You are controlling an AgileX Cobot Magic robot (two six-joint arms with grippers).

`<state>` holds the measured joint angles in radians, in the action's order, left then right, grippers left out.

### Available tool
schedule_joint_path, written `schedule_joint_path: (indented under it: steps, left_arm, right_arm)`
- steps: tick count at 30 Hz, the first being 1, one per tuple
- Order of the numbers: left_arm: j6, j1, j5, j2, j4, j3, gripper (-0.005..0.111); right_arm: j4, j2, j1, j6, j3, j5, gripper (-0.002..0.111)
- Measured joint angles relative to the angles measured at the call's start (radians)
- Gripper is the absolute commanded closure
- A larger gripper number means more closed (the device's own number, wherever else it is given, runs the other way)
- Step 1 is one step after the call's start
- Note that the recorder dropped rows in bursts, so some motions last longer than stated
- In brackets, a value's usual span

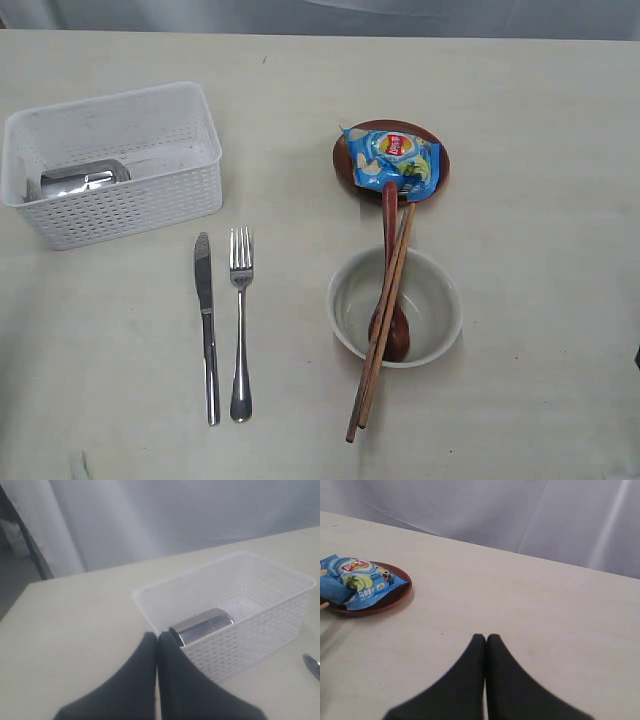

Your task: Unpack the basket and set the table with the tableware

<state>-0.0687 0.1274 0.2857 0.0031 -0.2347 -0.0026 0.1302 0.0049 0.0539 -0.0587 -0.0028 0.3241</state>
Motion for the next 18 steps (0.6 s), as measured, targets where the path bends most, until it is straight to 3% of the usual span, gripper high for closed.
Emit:
schedule_joint_path:
  steps: [14,18]
  left_arm:
    - [-0.003,0.0,-0.366,0.0,-0.018,0.0,0.107]
    - [-0.111,0.0,-0.497,0.0,-0.018,0.0,0.107]
  right_arm:
    - [0.0,0.0,0.0,0.0,0.0,0.002,0.108]
    - [0.0,0.0,0.0,0.007,0.0,0.002,0.108]
